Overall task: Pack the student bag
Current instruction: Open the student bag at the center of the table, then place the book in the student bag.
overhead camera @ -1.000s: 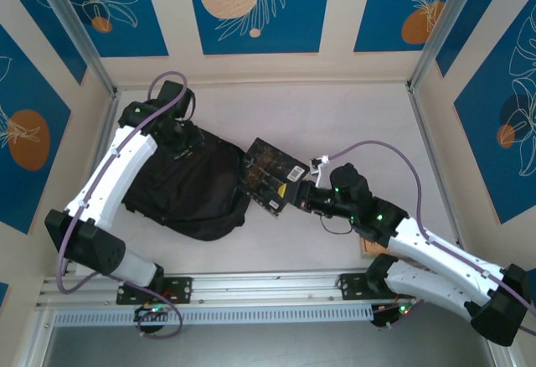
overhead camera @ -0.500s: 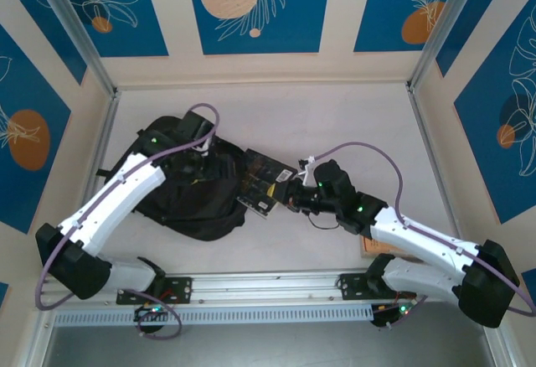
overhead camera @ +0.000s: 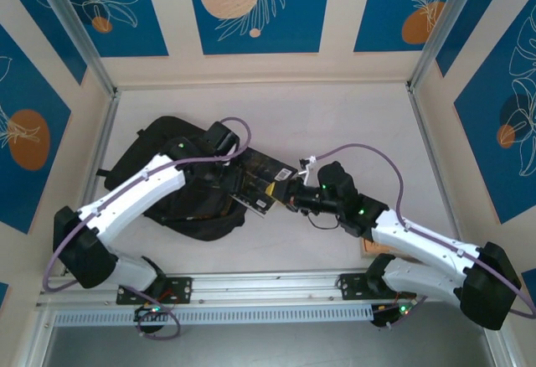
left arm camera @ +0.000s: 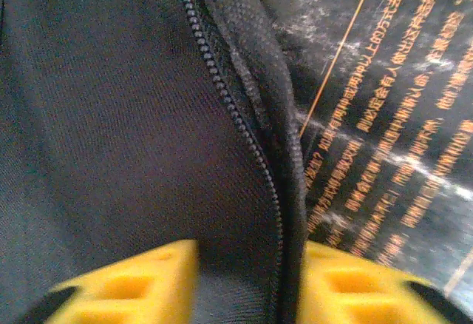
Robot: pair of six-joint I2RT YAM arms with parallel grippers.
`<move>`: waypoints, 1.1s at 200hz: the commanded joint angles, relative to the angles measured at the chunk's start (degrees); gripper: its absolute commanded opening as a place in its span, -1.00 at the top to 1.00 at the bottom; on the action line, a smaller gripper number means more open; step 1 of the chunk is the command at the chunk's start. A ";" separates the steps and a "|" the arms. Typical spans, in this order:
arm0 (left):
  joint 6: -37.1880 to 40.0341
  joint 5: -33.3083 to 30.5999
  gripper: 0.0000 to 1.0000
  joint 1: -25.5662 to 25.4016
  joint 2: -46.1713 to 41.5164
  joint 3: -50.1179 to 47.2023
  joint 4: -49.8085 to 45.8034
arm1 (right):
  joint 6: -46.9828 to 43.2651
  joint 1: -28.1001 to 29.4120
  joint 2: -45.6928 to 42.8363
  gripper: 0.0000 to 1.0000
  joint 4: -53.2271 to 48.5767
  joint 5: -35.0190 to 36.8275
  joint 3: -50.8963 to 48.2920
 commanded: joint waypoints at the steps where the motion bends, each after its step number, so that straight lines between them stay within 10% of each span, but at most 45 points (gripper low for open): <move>1: 1.86 -3.93 0.70 -0.30 0.27 0.38 -0.04 | 0.08 0.43 -2.37 1.00 6.31 -1.38 0.01; 13: 2.62 -4.68 1.00 -0.34 0.07 1.04 -0.83 | -0.22 0.52 -2.54 1.00 6.00 -1.17 -0.18; 86: 10.74 -18.21 1.00 0.59 -11.59 10.30 -6.19 | -1.16 2.08 0.22 1.00 2.27 -0.26 0.33; 220: 11.67 -14.43 1.00 1.36 -11.99 21.04 -7.97 | 1.80 5.88 28.02 1.00 14.71 -5.46 21.84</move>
